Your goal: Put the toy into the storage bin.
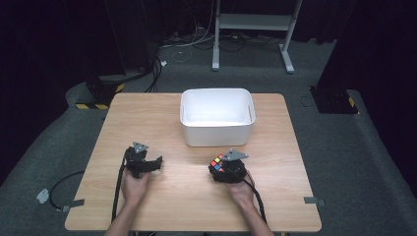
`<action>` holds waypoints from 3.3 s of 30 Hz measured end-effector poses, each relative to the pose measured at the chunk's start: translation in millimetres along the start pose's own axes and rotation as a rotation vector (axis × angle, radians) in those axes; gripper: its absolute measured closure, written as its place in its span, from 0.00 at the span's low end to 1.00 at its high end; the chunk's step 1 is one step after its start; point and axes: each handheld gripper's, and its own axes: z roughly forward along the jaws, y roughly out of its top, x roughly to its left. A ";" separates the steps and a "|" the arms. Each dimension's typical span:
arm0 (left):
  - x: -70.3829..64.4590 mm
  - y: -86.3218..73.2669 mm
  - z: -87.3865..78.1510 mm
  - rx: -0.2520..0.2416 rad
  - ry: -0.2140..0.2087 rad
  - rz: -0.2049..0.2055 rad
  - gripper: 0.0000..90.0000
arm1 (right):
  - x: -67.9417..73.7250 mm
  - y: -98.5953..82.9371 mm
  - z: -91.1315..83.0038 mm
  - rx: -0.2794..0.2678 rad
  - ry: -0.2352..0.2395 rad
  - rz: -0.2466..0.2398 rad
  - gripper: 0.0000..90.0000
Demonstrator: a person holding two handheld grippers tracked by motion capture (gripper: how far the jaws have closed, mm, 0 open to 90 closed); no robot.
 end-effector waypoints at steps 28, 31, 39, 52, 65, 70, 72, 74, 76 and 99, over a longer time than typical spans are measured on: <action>-0.1 0.0 0.1 -0.002 0.000 -0.003 0.17 | -3.0 11.4 -34.7 -0.043 0.023 -0.009 0.35; -0.1 0.0 0.1 -0.002 0.000 -0.003 0.17 | -4.4 13.5 -36.7 -0.044 0.022 -0.014 0.35; -0.1 0.0 0.1 -0.002 0.000 -0.003 0.17 | -7.8 18.1 -44.0 -0.051 0.019 -0.015 0.35; 0.0 0.0 0.0 0.000 0.000 0.000 0.17 | -9.3 28.8 -52.0 -0.053 0.037 -0.040 0.35; 0.1 0.0 0.0 0.000 0.000 0.000 0.17 | -11.0 43.8 -63.9 -0.055 0.062 -0.067 0.35; 0.0 0.0 0.0 0.000 0.000 0.000 0.17 | -14.0 47.6 -67.2 -0.064 0.059 -0.062 0.35; 0.0 0.0 0.0 0.000 0.000 0.000 0.17 | -15.4 49.0 -67.8 -0.064 0.058 -0.059 0.35; 0.0 0.0 0.1 -0.002 0.000 -0.002 0.17 | -16.5 50.7 -68.1 -0.061 0.060 -0.055 0.35; 0.0 0.1 0.2 -0.002 -0.001 -0.002 0.17 | -16.8 52.5 -69.1 -0.061 0.060 -0.054 0.35; 0.2 0.4 0.4 -0.001 -0.003 0.001 0.17 | -25.3 68.8 -71.9 -0.062 0.062 -0.034 0.35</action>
